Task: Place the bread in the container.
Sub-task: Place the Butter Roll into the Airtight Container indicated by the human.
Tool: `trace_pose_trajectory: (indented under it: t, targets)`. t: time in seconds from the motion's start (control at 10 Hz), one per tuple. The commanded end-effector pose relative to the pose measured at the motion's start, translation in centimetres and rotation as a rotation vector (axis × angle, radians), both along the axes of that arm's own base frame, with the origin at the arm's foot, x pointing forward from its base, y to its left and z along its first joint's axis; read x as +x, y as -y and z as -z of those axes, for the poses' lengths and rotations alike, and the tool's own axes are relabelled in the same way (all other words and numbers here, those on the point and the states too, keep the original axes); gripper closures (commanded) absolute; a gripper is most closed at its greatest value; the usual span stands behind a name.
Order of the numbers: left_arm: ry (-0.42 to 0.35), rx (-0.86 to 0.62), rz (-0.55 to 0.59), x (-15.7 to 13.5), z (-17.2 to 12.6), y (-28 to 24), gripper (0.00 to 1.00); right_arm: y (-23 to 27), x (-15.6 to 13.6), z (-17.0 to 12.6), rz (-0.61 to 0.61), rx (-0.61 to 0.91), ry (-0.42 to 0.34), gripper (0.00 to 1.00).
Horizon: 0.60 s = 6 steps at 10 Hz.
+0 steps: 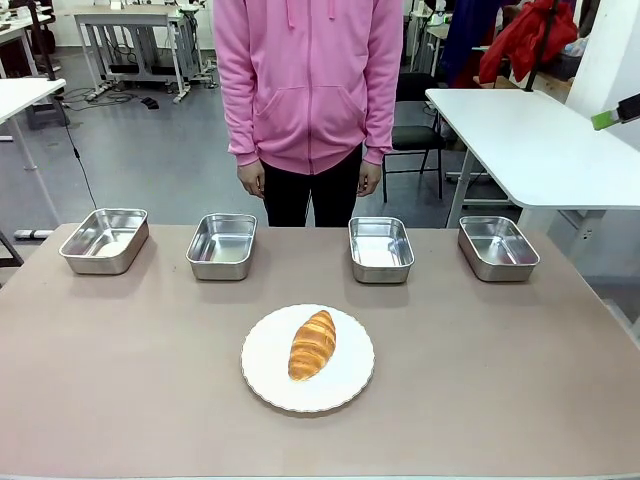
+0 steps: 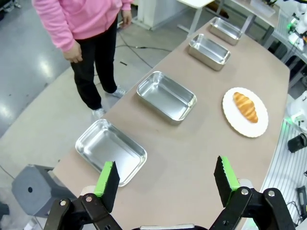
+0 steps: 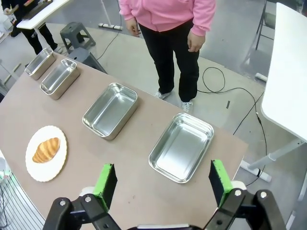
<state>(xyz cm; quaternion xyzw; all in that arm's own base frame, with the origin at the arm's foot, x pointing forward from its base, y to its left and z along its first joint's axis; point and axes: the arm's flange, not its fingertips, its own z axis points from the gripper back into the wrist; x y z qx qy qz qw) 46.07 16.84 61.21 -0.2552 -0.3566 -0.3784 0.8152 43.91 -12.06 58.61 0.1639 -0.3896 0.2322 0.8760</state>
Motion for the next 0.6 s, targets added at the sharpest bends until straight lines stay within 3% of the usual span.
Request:
trace_pose_trajectory:
  t: [0.0,0.1,0.2,0.5]
  targets:
    - [-0.001,-0.023,0.012,0.19,-0.39,-0.23,0.0,0.44,0.14,-0.21,-0.053,0.011,0.032,0.0]
    - [-0.04,-0.007,-0.047,0.28,-0.36,-0.08,0.0,0.0,0.0,0.0,0.0,0.0,0.0,0.0]
    - [-0.004,-0.004,0.004,0.01,0.04,0.02,0.0,0.0,0.0,0.0,0.0,0.0,0.0,0.0]
    - [-0.004,-0.004,0.004,0.01,0.04,0.02,0.0,0.0,0.0,0.0,0.0,0.0,0.0,0.0]
